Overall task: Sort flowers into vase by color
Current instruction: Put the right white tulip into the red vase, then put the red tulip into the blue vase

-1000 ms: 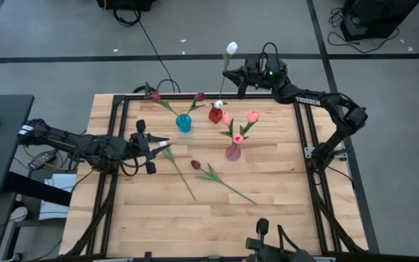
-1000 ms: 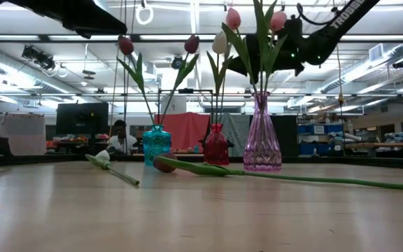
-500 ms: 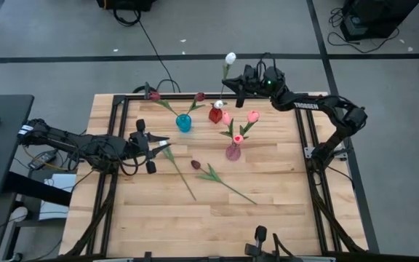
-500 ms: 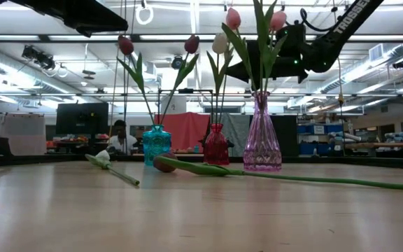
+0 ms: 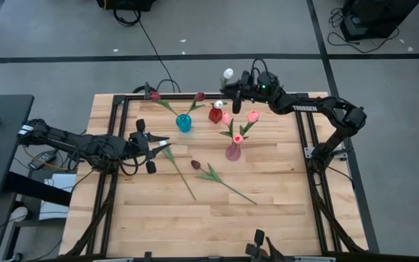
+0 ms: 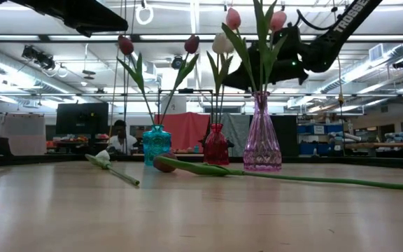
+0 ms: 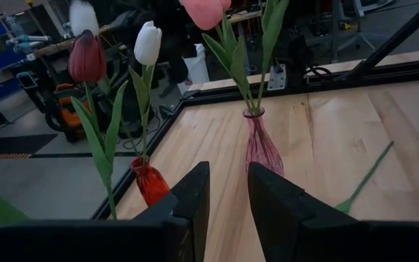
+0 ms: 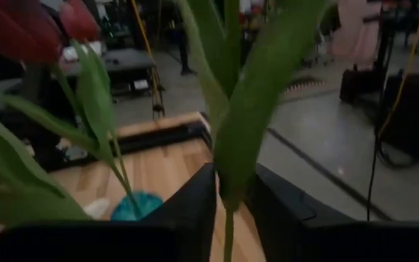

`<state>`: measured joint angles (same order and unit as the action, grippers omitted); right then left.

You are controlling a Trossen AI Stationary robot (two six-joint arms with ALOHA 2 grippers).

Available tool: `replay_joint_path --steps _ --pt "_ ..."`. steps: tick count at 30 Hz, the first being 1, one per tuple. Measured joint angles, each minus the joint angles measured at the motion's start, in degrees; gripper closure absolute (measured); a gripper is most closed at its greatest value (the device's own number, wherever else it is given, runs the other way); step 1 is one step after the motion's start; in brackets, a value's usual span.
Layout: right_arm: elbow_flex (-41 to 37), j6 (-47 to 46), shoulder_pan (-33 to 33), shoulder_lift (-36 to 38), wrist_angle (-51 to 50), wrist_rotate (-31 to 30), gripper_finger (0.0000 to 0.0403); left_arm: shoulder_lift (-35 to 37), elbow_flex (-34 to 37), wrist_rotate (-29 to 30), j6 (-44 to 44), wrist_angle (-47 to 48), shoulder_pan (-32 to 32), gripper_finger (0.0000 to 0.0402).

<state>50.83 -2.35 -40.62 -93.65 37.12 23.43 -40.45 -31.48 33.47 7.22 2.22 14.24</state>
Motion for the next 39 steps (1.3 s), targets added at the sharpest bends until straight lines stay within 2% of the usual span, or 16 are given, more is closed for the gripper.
replay_joint_path --steps 4,7,13,21,30,35,39 --pt "0.54 1.38 -0.40 0.00 -7.22 0.08 0.0277 0.00 0.00 -0.01 0.12 0.00 0.00 0.0302" --pt "2.94 5.30 -0.75 0.00 -19.12 -0.42 0.0263 0.00 0.00 -0.01 0.48 0.00 0.00 0.0302" --pt "9.78 12.70 -0.79 1.30 -42.44 -6.89 0.0255 -0.02 3.42 -2.54 -0.77 -2.66 0.02 0.0302" --pt "10.29 13.00 -0.60 11.86 -56.76 -13.48 0.0256 0.45 5.38 -2.48 -2.92 -3.28 0.02 0.0302" --pt "10.30 5.99 5.44 27.28 -65.43 -22.51 0.0257 2.14 5.38 -1.88 1.75 -6.35 0.04 0.0302" --pt "14.19 4.36 12.95 34.50 -64.73 -33.67 0.0257 2.34 5.38 -1.85 2.39 -7.19 0.04 0.0302" --pt "17.05 3.23 22.27 36.19 -61.01 -33.47 0.0257 2.29 5.38 -1.87 1.24 -7.13 0.04 0.0302"
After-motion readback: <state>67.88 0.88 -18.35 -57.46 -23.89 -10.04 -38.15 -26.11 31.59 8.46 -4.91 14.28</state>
